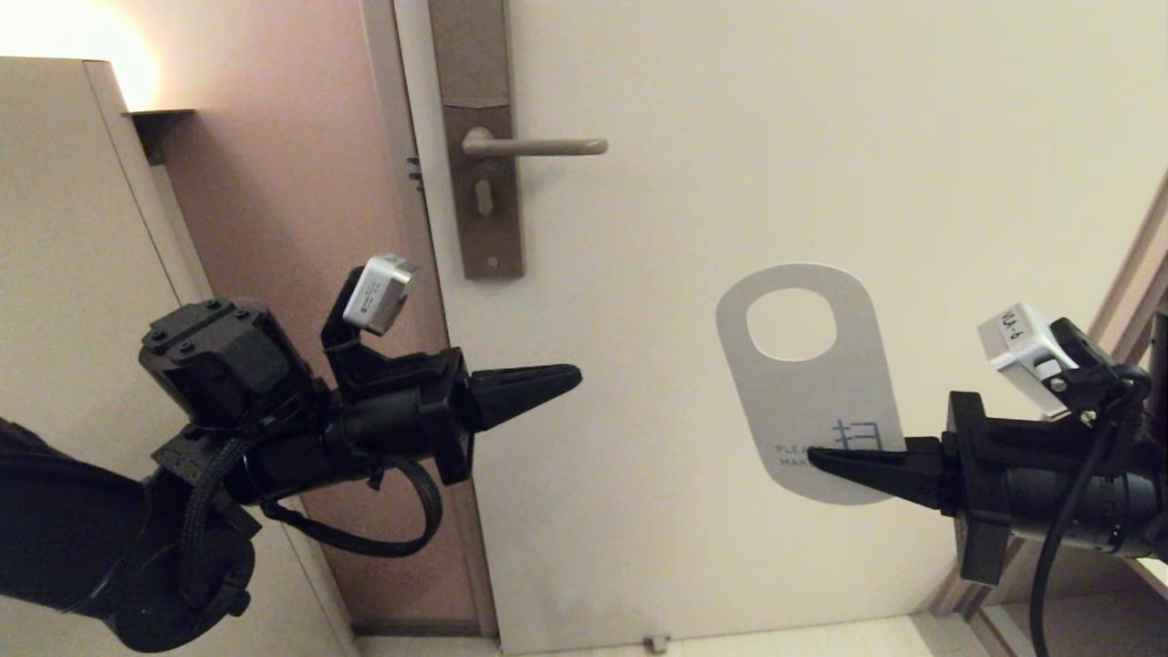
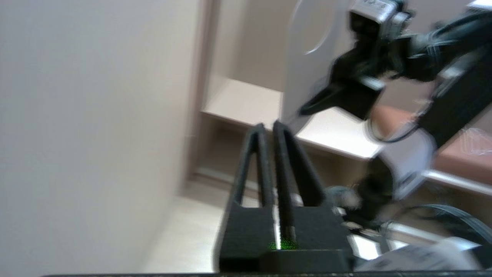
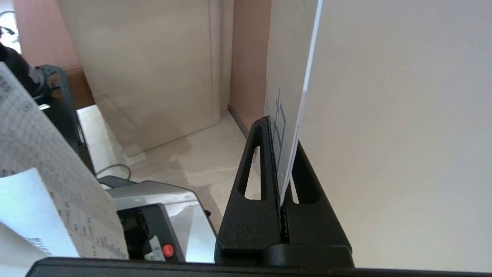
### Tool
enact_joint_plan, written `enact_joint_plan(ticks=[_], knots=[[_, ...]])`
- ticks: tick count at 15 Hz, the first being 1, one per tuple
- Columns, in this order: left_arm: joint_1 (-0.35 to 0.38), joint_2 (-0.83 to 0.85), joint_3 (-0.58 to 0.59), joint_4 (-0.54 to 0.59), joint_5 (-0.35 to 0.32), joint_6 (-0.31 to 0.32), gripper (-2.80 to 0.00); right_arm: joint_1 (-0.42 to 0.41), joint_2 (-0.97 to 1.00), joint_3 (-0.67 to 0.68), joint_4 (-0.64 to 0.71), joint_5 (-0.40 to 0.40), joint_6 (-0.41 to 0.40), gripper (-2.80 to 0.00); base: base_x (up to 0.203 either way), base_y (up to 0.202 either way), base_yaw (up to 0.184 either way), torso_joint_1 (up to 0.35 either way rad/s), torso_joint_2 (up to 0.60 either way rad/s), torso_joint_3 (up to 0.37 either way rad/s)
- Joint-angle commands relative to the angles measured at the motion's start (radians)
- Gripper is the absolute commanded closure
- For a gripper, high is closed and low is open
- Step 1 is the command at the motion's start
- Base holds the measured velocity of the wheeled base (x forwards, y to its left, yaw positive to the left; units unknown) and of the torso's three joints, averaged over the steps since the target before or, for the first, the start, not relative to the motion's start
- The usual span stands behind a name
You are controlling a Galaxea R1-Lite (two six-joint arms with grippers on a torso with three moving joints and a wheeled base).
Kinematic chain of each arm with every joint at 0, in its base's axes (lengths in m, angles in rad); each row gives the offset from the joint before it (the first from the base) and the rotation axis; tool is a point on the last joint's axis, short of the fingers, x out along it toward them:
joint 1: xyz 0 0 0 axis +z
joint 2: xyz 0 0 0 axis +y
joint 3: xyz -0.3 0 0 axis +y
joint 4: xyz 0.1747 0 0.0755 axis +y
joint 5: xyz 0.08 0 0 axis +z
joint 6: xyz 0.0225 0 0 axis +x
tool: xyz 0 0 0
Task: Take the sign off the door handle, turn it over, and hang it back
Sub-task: Hang the sign back with the other side facing out
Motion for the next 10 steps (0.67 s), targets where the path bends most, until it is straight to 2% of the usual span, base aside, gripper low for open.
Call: enact_joint_plan(ticks=[1, 4, 6, 9, 10], knots=[[0.031, -0.065, 0.061, -0.004, 0.021, 0.050, 0.00, -0.010, 0.001, 0.005, -0.003, 0.004, -0.004, 0.00, 0.000, 0.000, 0.000, 0.000, 0.00, 0.000], [0.073, -0.150, 0.161, 0.012, 0.113, 0.111, 0.00, -0.014, -0.002, 0.007, -0.003, 0.004, -0.018, 0.00, 0.000, 0.000, 0.000, 0.000, 0.00, 0.000], [0.108, -0.216, 0.200, 0.071, 0.178, 0.157, 0.00, -0.031, -0.003, 0.007, -0.003, 0.004, -0.022, 0.00, 0.000, 0.000, 0.000, 0.000, 0.00, 0.000], [0.220, -0.314, 0.255, 0.225, 0.316, 0.333, 0.00, -0.046, -0.009, 0.011, -0.001, 0.004, -0.024, 0.00, 0.000, 0.000, 0.000, 0.000, 0.00, 0.000], [0.258, -0.347, 0.284, 0.246, 0.369, 0.370, 0.00, -0.047, -0.013, 0.011, -0.003, 0.004, -0.024, 0.00, 0.000, 0.000, 0.000, 0.000, 0.00, 0.000]])
